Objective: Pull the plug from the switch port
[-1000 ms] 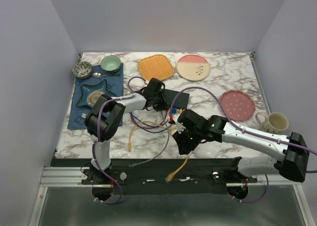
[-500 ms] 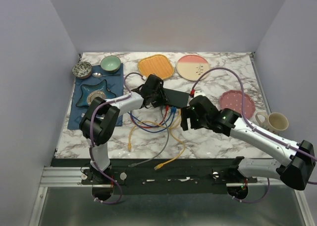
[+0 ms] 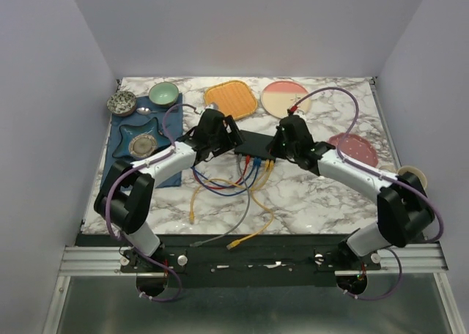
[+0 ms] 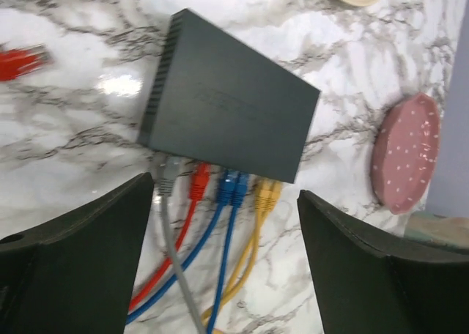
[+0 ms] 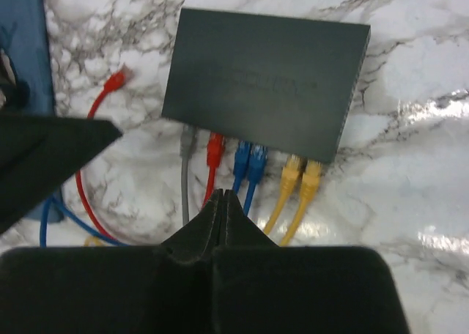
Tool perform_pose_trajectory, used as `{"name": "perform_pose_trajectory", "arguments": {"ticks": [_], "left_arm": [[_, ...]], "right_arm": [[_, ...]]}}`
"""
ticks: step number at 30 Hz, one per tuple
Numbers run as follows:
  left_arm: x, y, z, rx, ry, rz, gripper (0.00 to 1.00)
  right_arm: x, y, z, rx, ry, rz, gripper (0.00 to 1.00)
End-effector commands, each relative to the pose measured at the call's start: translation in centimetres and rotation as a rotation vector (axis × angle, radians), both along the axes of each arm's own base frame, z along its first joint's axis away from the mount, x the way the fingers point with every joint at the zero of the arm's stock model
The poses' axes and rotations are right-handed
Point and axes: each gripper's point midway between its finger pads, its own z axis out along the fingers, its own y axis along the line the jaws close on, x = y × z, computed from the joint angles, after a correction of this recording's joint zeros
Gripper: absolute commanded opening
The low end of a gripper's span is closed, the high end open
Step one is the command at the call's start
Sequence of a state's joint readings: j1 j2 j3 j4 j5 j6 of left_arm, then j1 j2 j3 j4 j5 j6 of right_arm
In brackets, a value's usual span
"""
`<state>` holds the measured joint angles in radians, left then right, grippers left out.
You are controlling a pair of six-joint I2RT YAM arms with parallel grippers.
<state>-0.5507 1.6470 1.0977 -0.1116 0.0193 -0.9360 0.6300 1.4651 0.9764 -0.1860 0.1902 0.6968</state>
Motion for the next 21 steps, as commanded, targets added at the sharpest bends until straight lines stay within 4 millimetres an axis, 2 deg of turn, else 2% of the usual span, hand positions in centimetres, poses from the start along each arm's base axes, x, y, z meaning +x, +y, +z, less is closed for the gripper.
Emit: {"name": "perform_pose_trajectory", "arguments": {"ticks": [1, 2, 3, 4, 5, 7, 8, 10, 12, 16, 17, 21], "left_arm": [[-0.3, 2.7, -0.6, -0.097, -0.017, 0.025, 0.86], [-1.2, 3.5, -1.6, -0.109, 0.002, 0.037, 0.84], [-1.2, 3.8, -1.5, -0.138, 0.0, 0.048, 0.83], [-0.7, 4.4, -1.0, -0.165, -0.032, 0.064, 0.82], [-1.2, 4.6, -1.3, -0.183, -0.025, 0.057, 0.81], [-0.9, 4.8, -0.8, -0.209, -0.044, 0.049, 0.8], [-0.8, 5.0, -0.8, -0.216, -0.041, 0.043, 0.78], [-0.6, 5.1, -0.8, -0.218, -0.04, 0.029, 0.74], [-0.4, 4.7, -1.3, -0.233, -0.019, 0.005, 0.68], [0.3, 3.0, -2.9, -0.279, 0.046, -0.046, 0.56], [0.5, 2.7, -3.9, -0.29, 0.08, -0.046, 0.52], [0.5, 1.9, -5.8, -0.308, 0.14, -0.063, 0.5]], "right_arm": [[3.9, 3.7, 2.1, 0.337, -0.009, 0.115, 0.01], [5.0, 4.4, 2.0, 0.412, -0.029, 0.13, 0.01], [5.9, 4.1, 2.2, 0.468, -0.042, 0.133, 0.01], [5.5, 5.3, 2.8, 0.545, -0.035, 0.214, 0.01], [6.8, 6.0, 4.6, 0.598, -0.111, 0.259, 0.03], [8.0, 6.4, 2.3, 0.572, -0.043, 0.281, 0.07], [9.4, 6.8, 3.5, 0.559, -0.066, 0.292, 0.07], [10.2, 6.9, 1.4, 0.494, -0.013, 0.293, 0.08], [11.1, 7.1, 1.5, 0.487, -0.007, 0.291, 0.08], [11.3, 7.3, -1.0, 0.484, 0.056, 0.272, 0.07], [11.2, 7.4, -1.4, 0.496, 0.078, 0.268, 0.07], [10.3, 7.3, -2.1, 0.523, 0.112, 0.279, 0.07]]}}
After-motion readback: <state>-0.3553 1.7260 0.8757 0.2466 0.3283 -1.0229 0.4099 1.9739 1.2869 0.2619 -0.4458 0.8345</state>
